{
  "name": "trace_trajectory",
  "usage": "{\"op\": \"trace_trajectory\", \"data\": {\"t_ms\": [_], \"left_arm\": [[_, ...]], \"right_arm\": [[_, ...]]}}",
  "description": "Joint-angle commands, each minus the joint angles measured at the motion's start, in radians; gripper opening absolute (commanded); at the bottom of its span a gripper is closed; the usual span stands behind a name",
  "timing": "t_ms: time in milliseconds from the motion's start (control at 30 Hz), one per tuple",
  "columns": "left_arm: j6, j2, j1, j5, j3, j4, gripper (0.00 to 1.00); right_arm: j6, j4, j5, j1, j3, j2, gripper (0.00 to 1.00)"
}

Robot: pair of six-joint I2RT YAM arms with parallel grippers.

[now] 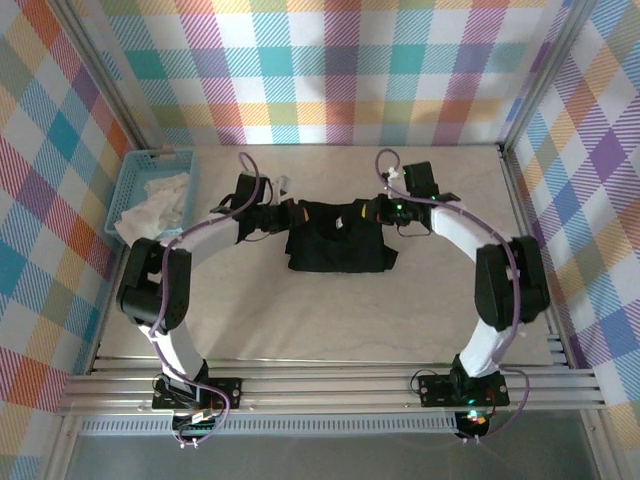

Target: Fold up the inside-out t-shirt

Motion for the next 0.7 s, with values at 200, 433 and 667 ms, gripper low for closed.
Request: {"op": "trace_trajectory", "data": {"t_ms": [200,433,667], "left_arm": [[0.109,0.238,0.024,-0.137,0.197,-0.113,0.05],[0.140,0.248,0.033,-0.275,0.199,-0.146,0.33],[0.133,0.129,0.036,-0.366,0.123,-0.169,0.60]], "right_arm": [[-0.056,-0.300,0.173,-0.010,0.410,0.395,0.05],[-0.077,-0.370,0.298,-0.019,0.486,0.425,0.30],[-0.105,-0.350,0.281,-0.027,0.312,0.205,0.50]]}}
